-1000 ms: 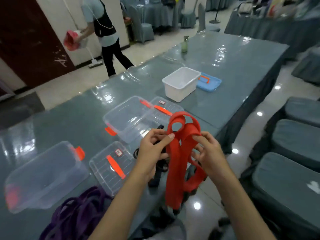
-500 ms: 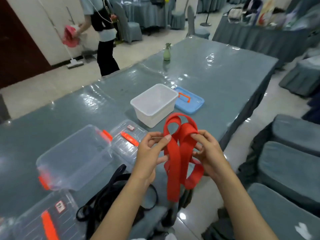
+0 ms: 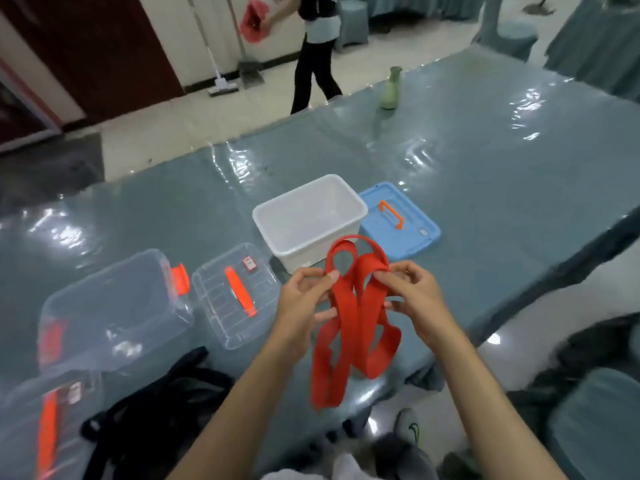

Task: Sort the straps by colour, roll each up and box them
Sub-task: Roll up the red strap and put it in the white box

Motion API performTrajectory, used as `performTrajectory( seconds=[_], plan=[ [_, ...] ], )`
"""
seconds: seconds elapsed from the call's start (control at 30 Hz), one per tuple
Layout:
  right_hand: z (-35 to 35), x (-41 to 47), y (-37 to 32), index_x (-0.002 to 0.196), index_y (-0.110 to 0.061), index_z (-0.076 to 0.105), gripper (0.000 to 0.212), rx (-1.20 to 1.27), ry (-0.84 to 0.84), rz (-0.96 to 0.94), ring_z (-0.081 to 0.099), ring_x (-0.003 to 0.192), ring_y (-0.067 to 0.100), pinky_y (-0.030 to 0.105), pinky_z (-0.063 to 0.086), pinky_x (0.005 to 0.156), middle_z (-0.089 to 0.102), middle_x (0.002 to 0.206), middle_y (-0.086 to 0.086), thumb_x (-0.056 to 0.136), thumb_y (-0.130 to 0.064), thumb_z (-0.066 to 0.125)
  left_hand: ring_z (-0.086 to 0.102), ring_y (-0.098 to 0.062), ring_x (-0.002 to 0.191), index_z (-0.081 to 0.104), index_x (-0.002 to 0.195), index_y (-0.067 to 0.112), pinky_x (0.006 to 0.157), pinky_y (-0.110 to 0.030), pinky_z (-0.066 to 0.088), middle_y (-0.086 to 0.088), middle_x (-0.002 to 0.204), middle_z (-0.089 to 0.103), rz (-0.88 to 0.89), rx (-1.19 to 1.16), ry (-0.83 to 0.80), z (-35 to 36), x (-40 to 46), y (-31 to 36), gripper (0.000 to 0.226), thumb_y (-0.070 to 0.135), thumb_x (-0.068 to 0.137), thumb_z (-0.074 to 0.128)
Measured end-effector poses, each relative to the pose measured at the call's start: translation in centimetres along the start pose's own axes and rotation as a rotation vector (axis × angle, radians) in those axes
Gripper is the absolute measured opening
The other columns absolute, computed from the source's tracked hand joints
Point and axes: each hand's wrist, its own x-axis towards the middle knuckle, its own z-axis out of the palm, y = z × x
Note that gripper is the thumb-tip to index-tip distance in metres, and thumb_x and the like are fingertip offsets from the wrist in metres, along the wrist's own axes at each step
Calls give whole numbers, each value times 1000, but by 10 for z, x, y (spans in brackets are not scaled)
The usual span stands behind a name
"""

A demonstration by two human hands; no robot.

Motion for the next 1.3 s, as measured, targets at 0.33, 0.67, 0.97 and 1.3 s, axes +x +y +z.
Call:
performTrajectory(
  seconds=[0.33,0.67,0.97,1.3],
  plan=[
    [-54,110,52,129,12,61,44,-473,-111,53,63,104,24,41,52,98,70,121,29,87,13,74,68,-27,100,64,117,-6,95,-32,57,-22,117,70,105,377,288,42,80,-56,26,-12,92,71],
    [-73,147,74,149,-5,54,57,-874,-383,-17,51,141,28,31,34,117,55,151,16,96,-14,75,64,-34,111,74,107,2,104,-38,46,-17,111,70,170,876,434,-15,53,-116,22,-8,87,73],
    [-90,148,84,137,4,60,49,-967,-193,-227,55,134,39,37,36,115,59,143,23,90,5,73,47,-14,124,40,140,26,112,-30,42,5,133,38,-228,808,206,-34,-4,-178,108,63,55,96],
    [-96,148,88,149,-32,52,59,-920,-408,-445,48,138,13,20,30,119,52,150,4,98,-13,73,62,-30,107,50,115,4,92,-41,51,-16,117,59,-314,578,541,-47,-16,-207,60,20,79,94]
  ],
)
